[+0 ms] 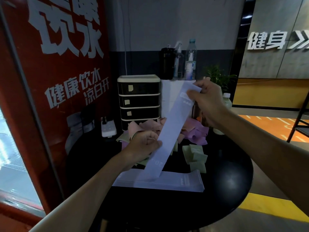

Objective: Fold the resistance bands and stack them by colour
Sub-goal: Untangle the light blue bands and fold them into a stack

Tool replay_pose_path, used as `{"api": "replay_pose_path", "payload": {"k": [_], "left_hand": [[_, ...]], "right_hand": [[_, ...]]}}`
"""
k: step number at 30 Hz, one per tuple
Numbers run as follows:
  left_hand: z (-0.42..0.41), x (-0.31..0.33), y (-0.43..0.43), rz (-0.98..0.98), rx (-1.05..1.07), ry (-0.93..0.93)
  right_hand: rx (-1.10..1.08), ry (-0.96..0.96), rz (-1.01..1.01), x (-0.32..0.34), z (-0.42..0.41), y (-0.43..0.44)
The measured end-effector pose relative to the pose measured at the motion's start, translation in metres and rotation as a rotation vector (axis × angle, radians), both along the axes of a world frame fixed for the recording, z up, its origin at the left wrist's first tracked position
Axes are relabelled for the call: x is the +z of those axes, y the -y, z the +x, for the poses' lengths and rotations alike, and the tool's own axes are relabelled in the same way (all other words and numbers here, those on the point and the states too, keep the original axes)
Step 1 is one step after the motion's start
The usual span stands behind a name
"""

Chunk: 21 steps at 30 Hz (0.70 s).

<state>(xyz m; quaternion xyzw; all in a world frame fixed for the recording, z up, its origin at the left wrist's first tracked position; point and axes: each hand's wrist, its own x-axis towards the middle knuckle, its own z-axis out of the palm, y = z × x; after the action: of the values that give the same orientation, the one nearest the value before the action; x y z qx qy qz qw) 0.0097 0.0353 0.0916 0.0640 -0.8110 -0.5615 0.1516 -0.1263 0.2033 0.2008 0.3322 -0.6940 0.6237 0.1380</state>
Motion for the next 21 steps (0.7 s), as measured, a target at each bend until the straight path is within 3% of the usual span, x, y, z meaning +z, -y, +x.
{"api": "replay_pose_path", "payload": {"k": [6,13,21], "left_hand": [[0.02,-0.008,0.023,-0.042,-0.079,0.121],[0.043,-0.005,0.054,-0.219,-0.001,0.168],[0.06,-0.004,0.085,-0.267,0.176,0.096]], "right_hand": [[-0.021,0.105,-0.032,-0.019,-0.013,-0.02],[0.01,0.253,-0.019,-0.059,-0.004,-0.045],[-0.035,0.233,0.287,-0.119,0.007,-0.057]]}}
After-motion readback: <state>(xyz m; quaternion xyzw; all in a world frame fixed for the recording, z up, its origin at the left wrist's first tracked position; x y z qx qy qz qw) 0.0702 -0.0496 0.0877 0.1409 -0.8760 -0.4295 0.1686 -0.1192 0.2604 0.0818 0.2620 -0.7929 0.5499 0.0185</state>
